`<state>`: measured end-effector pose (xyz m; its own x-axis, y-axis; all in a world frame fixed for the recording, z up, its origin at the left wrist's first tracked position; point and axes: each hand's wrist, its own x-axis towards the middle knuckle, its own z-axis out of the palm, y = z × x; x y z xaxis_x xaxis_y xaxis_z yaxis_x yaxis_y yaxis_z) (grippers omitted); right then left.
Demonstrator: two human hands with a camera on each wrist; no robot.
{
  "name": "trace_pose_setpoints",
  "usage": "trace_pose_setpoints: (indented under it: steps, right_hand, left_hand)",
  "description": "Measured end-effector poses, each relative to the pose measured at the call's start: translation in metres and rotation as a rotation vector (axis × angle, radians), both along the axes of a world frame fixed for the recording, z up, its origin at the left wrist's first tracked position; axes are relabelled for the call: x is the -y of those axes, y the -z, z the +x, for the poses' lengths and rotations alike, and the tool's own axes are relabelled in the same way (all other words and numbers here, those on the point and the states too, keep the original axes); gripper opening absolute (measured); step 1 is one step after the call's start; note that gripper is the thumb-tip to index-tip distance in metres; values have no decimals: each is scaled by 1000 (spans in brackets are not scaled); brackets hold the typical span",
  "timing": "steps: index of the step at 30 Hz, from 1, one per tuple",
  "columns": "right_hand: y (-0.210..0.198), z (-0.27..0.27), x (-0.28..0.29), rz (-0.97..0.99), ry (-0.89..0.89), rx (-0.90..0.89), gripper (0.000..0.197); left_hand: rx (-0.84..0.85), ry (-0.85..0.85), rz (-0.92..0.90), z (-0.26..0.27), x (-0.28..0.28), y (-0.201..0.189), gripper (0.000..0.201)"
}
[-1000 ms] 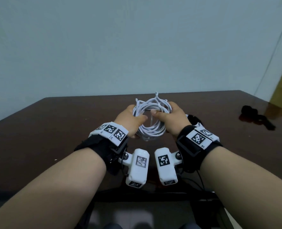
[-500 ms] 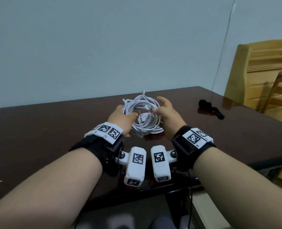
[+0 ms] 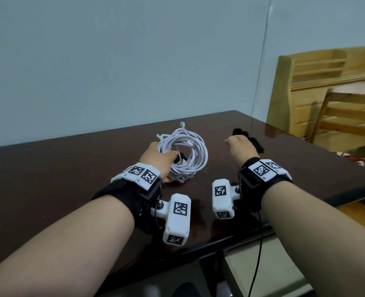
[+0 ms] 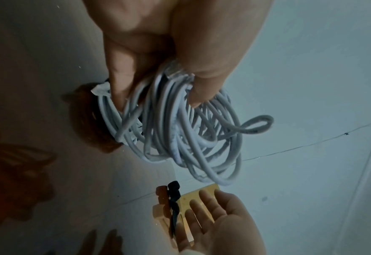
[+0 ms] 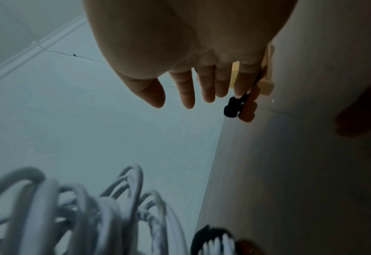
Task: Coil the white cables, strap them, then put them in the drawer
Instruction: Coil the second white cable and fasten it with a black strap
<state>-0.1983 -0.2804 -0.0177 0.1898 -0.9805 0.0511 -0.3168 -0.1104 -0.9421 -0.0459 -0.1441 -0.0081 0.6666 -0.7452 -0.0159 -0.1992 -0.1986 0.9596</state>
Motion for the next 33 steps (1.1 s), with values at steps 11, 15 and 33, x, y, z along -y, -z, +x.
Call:
trace_pose_setpoints:
  steps: [11, 15, 33]
  right_hand:
    - [17, -34, 48, 36, 122, -307, 43]
    - [20, -45, 63, 64, 132, -455, 46]
    - [37, -27, 109, 163, -41, -967, 55]
  left_hand:
    - [-80, 74, 28, -20, 58, 8, 32]
    - [-95, 95, 41, -24, 71, 14, 31]
    - [-115, 80, 58, -23, 77, 27, 17]
